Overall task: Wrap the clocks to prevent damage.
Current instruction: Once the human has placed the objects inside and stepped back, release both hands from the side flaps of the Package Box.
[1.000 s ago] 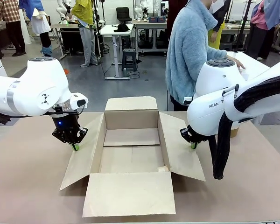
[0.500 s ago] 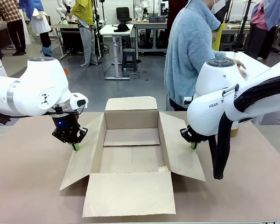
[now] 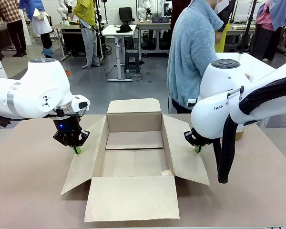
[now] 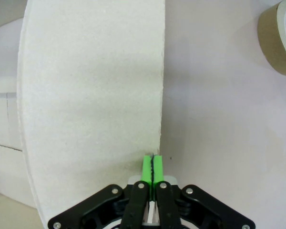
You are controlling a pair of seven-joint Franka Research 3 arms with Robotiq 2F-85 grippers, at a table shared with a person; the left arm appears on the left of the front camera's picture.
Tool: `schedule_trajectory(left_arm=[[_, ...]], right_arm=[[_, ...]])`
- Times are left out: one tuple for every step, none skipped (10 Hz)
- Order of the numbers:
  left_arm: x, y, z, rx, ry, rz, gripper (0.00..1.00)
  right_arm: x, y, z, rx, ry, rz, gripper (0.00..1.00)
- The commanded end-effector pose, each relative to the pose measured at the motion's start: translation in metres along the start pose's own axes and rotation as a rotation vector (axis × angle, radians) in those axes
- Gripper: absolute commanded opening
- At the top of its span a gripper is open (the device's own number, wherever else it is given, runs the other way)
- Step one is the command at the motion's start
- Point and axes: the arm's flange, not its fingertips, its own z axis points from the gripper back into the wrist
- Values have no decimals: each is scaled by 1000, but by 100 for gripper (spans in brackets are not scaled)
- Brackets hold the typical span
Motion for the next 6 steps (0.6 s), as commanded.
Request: schedule_trajectory(left_arm=[[-1, 1, 1, 1, -2, 2, 0], [-1, 1, 1, 1, -2, 2, 0], [-1, 1, 1, 1, -2, 2, 0], [-1, 1, 1, 1, -2, 2, 0], [-1, 1, 1, 1, -2, 2, 0], [-1, 1, 1, 1, -2, 2, 0]], right_arm=[[0, 0, 1, -7, -5, -9, 1], [0, 0, 1, -7, -5, -9, 1], [0, 0, 1, -7, -5, -9, 1], [0, 0, 1, -7, -5, -9, 1], [0, 0, 1, -7, -5, -9, 1], [0, 0, 1, -7, -5, -9, 1]])
